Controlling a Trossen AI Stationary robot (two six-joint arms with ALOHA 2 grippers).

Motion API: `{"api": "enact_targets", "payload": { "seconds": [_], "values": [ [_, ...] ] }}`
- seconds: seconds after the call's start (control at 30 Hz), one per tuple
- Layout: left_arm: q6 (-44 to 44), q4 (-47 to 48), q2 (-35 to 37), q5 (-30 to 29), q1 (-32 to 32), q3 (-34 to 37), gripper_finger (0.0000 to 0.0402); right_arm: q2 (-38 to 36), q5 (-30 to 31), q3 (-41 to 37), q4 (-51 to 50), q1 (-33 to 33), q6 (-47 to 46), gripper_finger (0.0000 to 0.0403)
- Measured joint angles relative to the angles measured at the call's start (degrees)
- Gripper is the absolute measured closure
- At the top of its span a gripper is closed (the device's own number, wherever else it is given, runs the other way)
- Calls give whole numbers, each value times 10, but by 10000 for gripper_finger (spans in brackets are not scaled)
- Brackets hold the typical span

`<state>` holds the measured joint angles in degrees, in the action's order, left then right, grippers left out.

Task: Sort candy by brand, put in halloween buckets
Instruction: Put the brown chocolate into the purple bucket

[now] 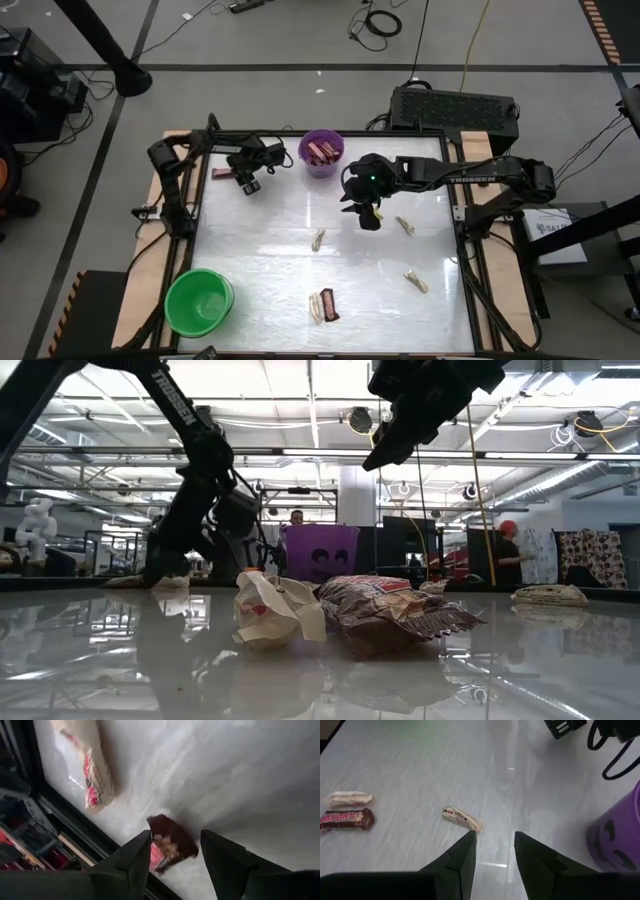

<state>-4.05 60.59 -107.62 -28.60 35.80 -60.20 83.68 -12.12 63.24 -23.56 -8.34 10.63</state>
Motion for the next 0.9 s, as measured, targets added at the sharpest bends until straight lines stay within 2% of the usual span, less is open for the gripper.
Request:
{"api": "enact_targets", "payload": {
  "seconds": [0.47, 0.57, 0.9],
  "values": [
    [15, 1, -5, 45, 38, -2, 230, 0, 0, 0, -17, 0, -3, 275],
    [15, 0, -5, 51, 42, -1, 255, 0, 0, 0, -16, 2, -3, 275],
    [29, -29, 14, 46, 37, 2, 383, 0, 0, 0, -15, 2, 0, 275]
  ]
}}
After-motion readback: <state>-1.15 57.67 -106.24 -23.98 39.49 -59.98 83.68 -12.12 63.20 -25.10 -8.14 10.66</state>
